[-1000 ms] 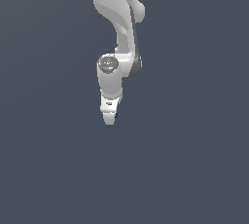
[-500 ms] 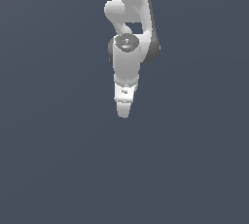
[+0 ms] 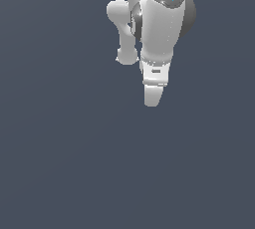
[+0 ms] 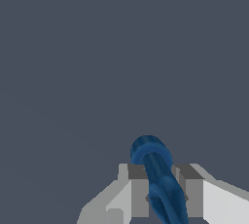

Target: Pick up the object and move it to a goal position.

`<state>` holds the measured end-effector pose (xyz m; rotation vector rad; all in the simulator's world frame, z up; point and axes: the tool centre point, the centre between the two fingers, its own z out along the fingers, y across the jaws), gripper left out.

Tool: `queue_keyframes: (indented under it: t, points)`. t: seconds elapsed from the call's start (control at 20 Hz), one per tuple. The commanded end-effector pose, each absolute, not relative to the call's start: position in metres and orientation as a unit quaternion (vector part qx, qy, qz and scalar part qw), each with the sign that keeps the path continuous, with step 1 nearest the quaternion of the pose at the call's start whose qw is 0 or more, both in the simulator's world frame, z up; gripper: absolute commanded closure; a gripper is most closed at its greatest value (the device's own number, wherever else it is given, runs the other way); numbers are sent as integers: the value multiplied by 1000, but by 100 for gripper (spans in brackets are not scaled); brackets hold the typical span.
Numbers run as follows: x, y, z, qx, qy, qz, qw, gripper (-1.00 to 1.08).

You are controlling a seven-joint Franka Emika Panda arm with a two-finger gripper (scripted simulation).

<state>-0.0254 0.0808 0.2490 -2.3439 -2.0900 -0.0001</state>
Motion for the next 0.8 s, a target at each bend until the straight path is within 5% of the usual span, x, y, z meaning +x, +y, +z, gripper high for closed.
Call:
queue_keyframes:
  t: [0.0, 0.75]
  points:
    - [-22, 99, 274, -747, -665, 0, 1, 108]
    - [-1, 183, 393, -748, -664, 0, 1, 108]
